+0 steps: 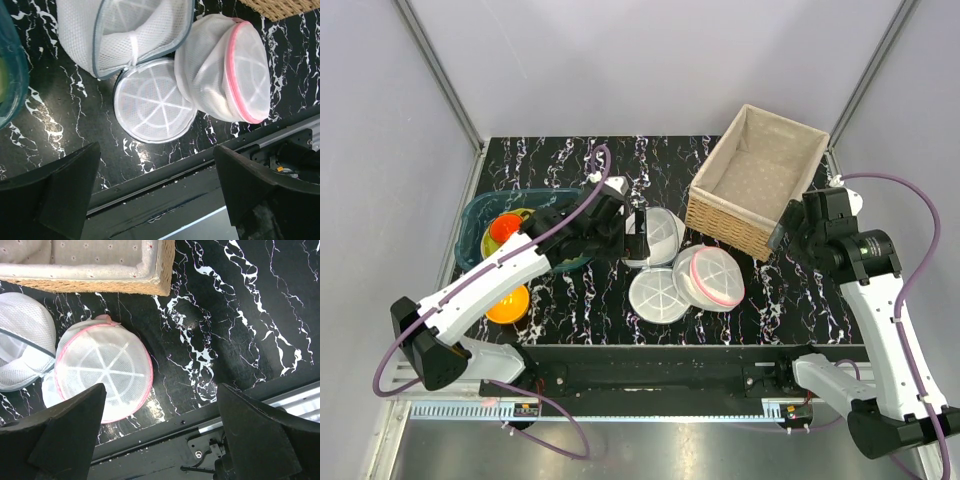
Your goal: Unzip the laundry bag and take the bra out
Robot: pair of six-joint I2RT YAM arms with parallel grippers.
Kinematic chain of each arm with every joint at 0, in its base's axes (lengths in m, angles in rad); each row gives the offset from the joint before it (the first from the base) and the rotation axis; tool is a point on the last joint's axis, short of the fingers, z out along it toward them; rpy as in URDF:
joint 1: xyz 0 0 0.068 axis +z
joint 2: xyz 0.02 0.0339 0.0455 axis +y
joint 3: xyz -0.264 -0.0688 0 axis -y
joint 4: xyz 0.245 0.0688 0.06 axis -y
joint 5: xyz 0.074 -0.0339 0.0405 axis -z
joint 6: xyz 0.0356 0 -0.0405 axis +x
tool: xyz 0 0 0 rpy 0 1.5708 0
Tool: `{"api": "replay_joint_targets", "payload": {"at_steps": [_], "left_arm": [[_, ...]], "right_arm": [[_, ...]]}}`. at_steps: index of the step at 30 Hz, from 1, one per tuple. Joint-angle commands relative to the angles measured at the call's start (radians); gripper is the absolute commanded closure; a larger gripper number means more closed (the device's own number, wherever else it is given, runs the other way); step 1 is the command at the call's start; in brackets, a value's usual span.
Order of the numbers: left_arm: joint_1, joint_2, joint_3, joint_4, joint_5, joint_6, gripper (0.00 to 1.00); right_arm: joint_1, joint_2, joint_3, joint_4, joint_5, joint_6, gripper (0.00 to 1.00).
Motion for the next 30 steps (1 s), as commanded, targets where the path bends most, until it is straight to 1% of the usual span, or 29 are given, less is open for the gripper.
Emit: {"api": "replay_joint_targets", "payload": {"at_steps": [1,3,4,6,8,11,14,16,18,19,20,21,23,28,30], "left_arm": [[-0.017,0.022,0.045,0.05,0.052,-0.019,0.01],[-0.021,0.037,0.053,0.06,0.066,-0.016,0.01],[-0.021,0.05,0.064,0.062,0.101,-0.013,0.01],[-0.024,0.122,0.094,0.037,0.135,-0.001,0.01],[-0.05,0.186,0.145,0.02,0.155,0.007,0.01],[-0.086,0.235,0.205,0.025,0.19,0.007,0.01],[-0.106,0.3,0.235,0.057,0.236,-0.031,0.01],[-0.112,0.317,0.229,0.085,0.263,-0.062,0.01],[-0.112,0.329,0.2,0.155,0.28,-0.119,0.02],[-0.112,0.33,0.185,0.183,0.291,-0.142,0.03],[-0.112,0.334,0.168,0.251,0.3,-0.16,0.04],[-0.112,0.338,0.135,0.285,0.31,-0.198,0.06],[-0.112,0.366,0.117,0.345,0.314,-0.251,0.09],[-0.127,0.487,0.146,0.366,0.297,-0.263,0.16],[-0.136,0.516,0.154,0.358,0.293,-0.263,0.26]], "right_arm": [[0.006,-0.029,-0.01,0.045,-0.012,0.02,0.0],[0.006,-0.036,-0.016,0.053,-0.018,0.017,0.0],[0.006,-0.033,-0.016,0.05,-0.018,0.014,0.0],[0.006,-0.031,-0.013,0.047,-0.017,0.009,0.0],[0.006,-0.028,-0.012,0.05,-0.012,0.004,0.0],[0.006,-0.025,-0.002,0.052,-0.006,-0.002,0.0],[0.006,-0.037,0.002,0.064,-0.006,-0.008,0.0],[0.005,-0.042,0.001,0.078,-0.012,-0.014,0.0],[0.006,-0.042,0.001,0.088,-0.03,-0.022,0.0],[0.006,-0.04,0.002,0.087,-0.035,-0.028,0.0],[0.006,-0.034,0.001,0.084,-0.034,-0.028,0.0],[0.006,-0.033,0.002,0.078,-0.032,-0.029,0.0],[0.006,-0.031,0.001,0.07,-0.03,-0.031,0.0],[0.006,-0.054,-0.021,0.073,-0.047,-0.028,0.01],[0.006,-0.063,-0.035,0.075,-0.06,-0.029,0.0]]}}
